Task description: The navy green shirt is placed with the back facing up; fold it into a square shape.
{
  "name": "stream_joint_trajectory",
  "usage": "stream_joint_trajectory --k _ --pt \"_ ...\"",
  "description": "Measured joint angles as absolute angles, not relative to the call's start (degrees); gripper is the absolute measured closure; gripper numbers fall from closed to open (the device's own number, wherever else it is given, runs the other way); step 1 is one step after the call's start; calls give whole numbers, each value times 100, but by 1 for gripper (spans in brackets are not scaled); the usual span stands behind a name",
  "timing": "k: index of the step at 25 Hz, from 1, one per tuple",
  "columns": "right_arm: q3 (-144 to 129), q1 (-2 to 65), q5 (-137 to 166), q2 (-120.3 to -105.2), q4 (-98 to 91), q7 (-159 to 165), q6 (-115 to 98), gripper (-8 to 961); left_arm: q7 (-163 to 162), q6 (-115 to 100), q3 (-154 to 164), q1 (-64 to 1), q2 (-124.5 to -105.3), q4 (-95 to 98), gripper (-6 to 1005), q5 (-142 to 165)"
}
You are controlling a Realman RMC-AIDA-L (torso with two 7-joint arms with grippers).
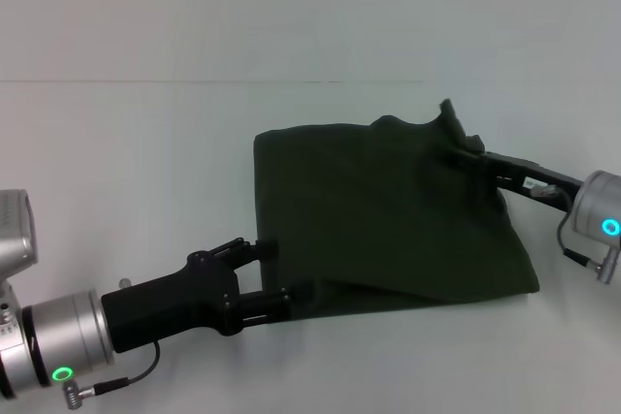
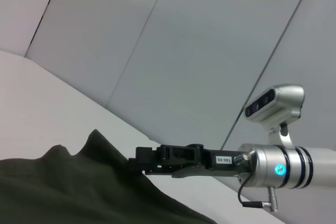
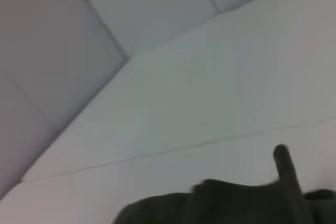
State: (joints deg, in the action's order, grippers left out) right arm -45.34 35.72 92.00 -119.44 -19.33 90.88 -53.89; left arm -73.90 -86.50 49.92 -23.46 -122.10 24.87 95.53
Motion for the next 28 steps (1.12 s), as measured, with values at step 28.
stream_joint_trajectory --k 28 --pt "-3965 3470 9108 -12038 -1638 5938 -6275 179 -7407 -8657 4753 -2350 -12234 2487 63 9554"
